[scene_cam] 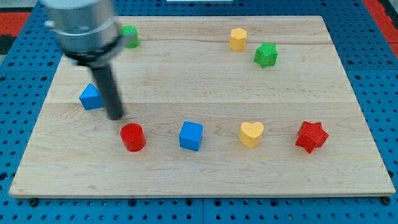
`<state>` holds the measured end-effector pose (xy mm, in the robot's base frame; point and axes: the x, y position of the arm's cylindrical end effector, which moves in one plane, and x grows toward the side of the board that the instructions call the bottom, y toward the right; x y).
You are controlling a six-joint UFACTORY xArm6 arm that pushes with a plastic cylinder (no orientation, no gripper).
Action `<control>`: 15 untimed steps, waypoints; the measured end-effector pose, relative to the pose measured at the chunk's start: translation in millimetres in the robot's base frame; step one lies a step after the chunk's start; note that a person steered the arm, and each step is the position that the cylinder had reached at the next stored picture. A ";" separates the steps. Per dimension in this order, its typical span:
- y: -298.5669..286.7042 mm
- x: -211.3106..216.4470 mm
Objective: Move the blue triangle at the center of the board
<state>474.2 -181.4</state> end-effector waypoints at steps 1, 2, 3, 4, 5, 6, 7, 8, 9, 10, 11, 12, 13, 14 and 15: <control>-12.3 0.0; -22.4 -23.3; -35.1 -47.1; -60.3 -64.0; -94.4 -74.1; -98.8 -85.3; -29.5 -116.2; 37.2 -101.1; -18.7 -94.8; -75.9 -149.2; -60.7 -190.6; -101.3 -141.8; -105.0 -77.0; -75.9 -73.4; -17.5 -114.1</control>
<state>360.1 -198.9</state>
